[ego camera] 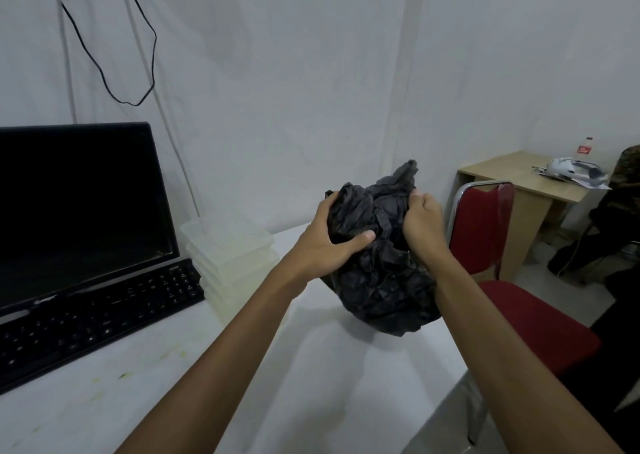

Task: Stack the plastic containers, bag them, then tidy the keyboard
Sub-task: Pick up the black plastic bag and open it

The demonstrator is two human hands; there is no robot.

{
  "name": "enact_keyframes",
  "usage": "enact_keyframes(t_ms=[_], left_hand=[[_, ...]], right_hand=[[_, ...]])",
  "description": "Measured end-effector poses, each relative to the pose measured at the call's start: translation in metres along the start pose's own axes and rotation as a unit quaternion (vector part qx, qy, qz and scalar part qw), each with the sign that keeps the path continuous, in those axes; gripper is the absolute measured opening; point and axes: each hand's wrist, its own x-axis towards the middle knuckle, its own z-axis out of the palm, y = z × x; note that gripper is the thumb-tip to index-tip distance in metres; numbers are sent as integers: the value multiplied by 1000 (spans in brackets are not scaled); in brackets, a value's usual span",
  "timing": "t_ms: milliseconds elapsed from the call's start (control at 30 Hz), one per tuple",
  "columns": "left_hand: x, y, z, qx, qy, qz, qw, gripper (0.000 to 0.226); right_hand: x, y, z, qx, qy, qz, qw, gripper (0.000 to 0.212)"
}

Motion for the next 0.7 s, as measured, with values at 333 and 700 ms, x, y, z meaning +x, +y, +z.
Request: enact_keyframes(t_ms=[333, 700], left_hand=[[-7, -4, 0, 21, 27, -35, 999, 90], [-2, -21, -9, 30, 122, -29, 992, 53]], right_hand=[[6, 4, -3, 195, 42, 80, 977, 29], [22, 7, -19, 207, 200, 90, 954, 25]])
